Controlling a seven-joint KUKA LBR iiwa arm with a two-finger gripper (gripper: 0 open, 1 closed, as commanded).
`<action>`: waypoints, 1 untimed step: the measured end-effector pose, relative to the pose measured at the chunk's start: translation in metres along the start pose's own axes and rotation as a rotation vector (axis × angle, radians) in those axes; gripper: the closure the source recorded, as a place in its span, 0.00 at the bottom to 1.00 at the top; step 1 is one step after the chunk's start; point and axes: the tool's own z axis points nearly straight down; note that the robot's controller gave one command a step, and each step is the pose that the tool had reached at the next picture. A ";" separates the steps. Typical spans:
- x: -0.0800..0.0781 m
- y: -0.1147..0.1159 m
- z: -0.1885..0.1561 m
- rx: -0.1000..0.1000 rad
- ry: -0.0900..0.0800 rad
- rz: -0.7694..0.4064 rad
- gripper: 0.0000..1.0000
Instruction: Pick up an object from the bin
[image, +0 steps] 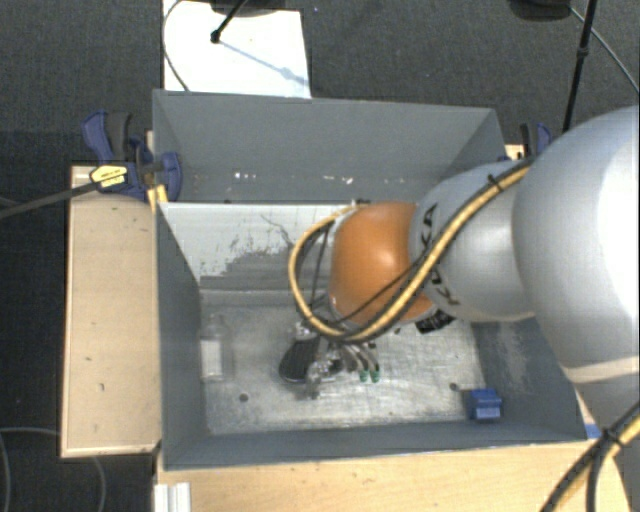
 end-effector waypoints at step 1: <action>-0.012 -0.026 -0.153 0.003 -0.006 -0.001 1.00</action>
Offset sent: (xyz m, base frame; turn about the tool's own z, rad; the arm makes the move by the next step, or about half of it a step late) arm 0.0119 -0.0248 0.1484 -0.0052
